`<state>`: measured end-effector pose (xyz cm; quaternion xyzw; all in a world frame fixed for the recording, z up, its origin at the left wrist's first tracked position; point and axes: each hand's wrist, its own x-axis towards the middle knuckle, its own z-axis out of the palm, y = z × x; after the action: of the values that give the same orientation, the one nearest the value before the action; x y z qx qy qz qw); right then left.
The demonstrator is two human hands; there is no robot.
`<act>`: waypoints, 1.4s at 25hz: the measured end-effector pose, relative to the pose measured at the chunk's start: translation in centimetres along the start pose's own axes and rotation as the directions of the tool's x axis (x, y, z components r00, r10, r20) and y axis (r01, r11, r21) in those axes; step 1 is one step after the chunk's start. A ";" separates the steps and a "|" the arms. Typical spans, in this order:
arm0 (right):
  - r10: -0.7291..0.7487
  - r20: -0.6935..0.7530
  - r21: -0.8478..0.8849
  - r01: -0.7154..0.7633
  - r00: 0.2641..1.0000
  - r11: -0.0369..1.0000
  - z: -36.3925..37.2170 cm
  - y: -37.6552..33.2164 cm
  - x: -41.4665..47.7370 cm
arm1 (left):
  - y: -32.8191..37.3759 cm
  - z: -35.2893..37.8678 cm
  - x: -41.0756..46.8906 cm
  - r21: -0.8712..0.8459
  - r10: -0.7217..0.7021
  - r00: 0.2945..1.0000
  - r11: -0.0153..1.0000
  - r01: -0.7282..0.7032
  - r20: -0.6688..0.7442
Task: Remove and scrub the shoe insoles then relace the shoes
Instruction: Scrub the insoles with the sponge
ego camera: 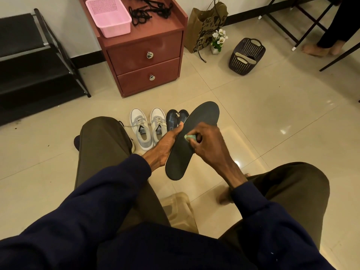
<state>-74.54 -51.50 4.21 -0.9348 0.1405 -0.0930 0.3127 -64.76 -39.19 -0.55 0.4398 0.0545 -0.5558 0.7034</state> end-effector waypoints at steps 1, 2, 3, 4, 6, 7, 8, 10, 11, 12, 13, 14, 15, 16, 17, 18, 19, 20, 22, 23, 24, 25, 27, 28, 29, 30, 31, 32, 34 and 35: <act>0.054 -0.094 -0.060 -0.060 0.994 0.996 -0.2 0.5 0.2 | 0.0 0.2 0.1 -0.004 -0.016 1.000 1.000 0.016 0.008; 0.086 -0.149 -0.087 -0.100 0.985 0.991 -0.3 0.8 0.2 | -0.1 0.4 0.0 -0.006 -0.030 0.999 1.000 0.030 0.011; 0.078 -0.158 -0.087 -0.093 0.984 0.992 -0.1 0.7 0.1 | 0.0 0.4 0.0 -0.004 -0.031 1.000 1.000 0.031 0.005; 0.036 -0.104 -0.047 -0.041 0.994 0.998 0.1 0.3 -0.1 | 0.1 0.5 -0.1 0.002 -0.026 1.000 1.000 0.026 -0.003; -0.050 0.117 0.119 0.036 0.992 0.992 0.5 -1.2 -0.9 | 0.0 0.1 0.0 0.059 -0.013 1.000 0.998 0.014 -0.021; -0.085 0.190 0.160 0.055 0.978 0.986 0.6 -1.6 -1.2 | 0.0 -0.1 0.0 0.080 -0.011 1.000 0.997 0.013 -0.024; -0.100 0.185 0.126 0.077 0.978 0.989 0.6 -1.6 -1.2 | 0.0 -0.1 0.0 0.070 -0.009 1.000 0.997 0.011 -0.020; -0.036 0.014 -0.048 0.037 0.999 0.998 0.7 -0.4 -0.3 | 0.1 0.1 0.0 0.018 -0.011 1.000 1.000 0.011 0.008; 0.028 -0.089 -0.109 -0.038 0.996 0.993 0.4 0.4 0.1 | 0.1 0.3 0.0 -0.008 -0.018 1.000 1.000 0.018 0.021; 0.083 -0.161 -0.123 -0.103 0.983 0.987 0.2 1.0 0.2 | 0.1 0.5 -0.1 -0.020 -0.024 0.999 0.999 0.025 0.027; 0.095 -0.187 -0.111 -0.117 0.978 0.987 0.1 1.3 0.2 | 0.1 0.7 -0.1 -0.025 -0.025 0.999 0.999 0.026 0.022; 0.068 -0.153 -0.072 -0.080 0.986 0.994 0.1 1.3 0.0 | 0.0 0.7 -0.1 -0.009 -0.025 1.000 1.000 0.025 0.010; 0.019 -0.066 -0.009 -0.020 0.998 1.000 0.2 0.7 -0.2 | 0.0 0.5 -0.1 0.024 -0.019 1.000 1.000 0.019 -0.001; -0.027 0.051 0.065 0.024 0.998 0.998 0.3 -0.2 -0.6 | 0.0 0.3 -0.1 0.051 -0.015 1.000 0.999 0.016 -0.011; -0.069 0.139 0.115 0.053 0.988 0.992 0.4 -1.0 -0.9 | 0.0 0.3 -0.1 0.061 -0.014 1.000 0.998 0.015 -0.021; -0.091 0.168 0.112 0.072 0.982 0.991 0.5 -1.4 -1.0 | 0.0 0.2 -0.2 0.053 -0.010 0.999 0.999 0.012 -0.036; -0.082 0.138 0.058 0.074 0.987 0.996 0.6 -1.3 -0.8 | 0.0 0.2 -0.2 0.037 -0.007 0.999 0.999 0.008 -0.035; -0.040 0.064 -0.017 0.041 0.997 0.999 0.5 -0.8 -0.4 | 0.0 0.2 -0.1 0.009 -0.015 1.000 1.000 0.015 -0.011; 0.077 -0.119 -0.142 -0.094 0.990 0.985 -0.3 0.9 0.4 | 0.0 0.7 -0.3 -0.031 -0.046 0.998 0.998 0.047 0.031; 0.115 -0.173 -0.154 -0.142 0.978 0.978 -0.6 1.6 0.5 | 0.0 0.8 -0.2 -0.042 -0.052 0.998 0.998 0.053 0.037; 0.124 -0.184 -0.136 -0.150 0.975 0.979 -0.7 1.9 0.4 | -0.2 0.6 0.0 -0.036 -0.051 0.998 0.998 0.052 0.023; 0.095 -0.136 -0.083 -0.107 0.986 0.991 -0.8 1.9 0.2 | -0.2 0.6 0.1 -0.021 -0.044 0.999 0.999 0.045 0.013; 0.000 0.087 0.071 -0.006 0.996 0.997 -0.6 0.8 -0.4 | 0.1 0.4 -0.1 0.001 -0.022 1.000 1.000 0.022 0.007; -0.039 0.182 0.112 0.018 0.983 0.994 -0.4 0.4 -0.8 | 0.1 0.4 -0.2 0.000 -0.017 1.000 1.000 0.017 0.012; -0.059 0.205 0.106 0.037 0.977 0.994 -0.3 0.3 -0.9 | 0.2 0.4 -0.2 -0.012 -0.017 1.000 1.000 0.018 0.014; -0.050 0.156 0.066 0.040 0.987 0.997 -0.3 0.6 -0.6 | 0.2 0.2 -0.1 -0.029 -0.016 1.000 0.999 0.017 0.017; -0.010 0.064 0.020 0.009 0.998 1.000 -0.5 1.4 -0.2 | 0.3 0.3 -0.2 -0.040 -0.020 1.000 0.999 0.021 0.017; 0.044 -0.040 -0.029 -0.045 0.998 0.999 -0.9 2.2 0.3 | 0.3 0.3 0.0 -0.043 -0.028 0.999 0.999 0.030 0.044; 0.121 -0.175 -0.087 -0.137 0.977 0.987 -1.5 3.5 0.4 | 0.1 0.4 0.0 -0.024 -0.045 0.995 0.999 0.048 0.092; 0.116 -0.188 -0.073 -0.132 0.975 0.989 -1.4 3.6 0.2 | 0.0 0.5 -0.1 -0.015 -0.047 0.995 0.999 0.049 0.089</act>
<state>-75.44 -55.11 3.18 -0.9241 0.2307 -0.1531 0.2636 -64.99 -39.42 -0.22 0.4074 0.0384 -0.5909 0.6953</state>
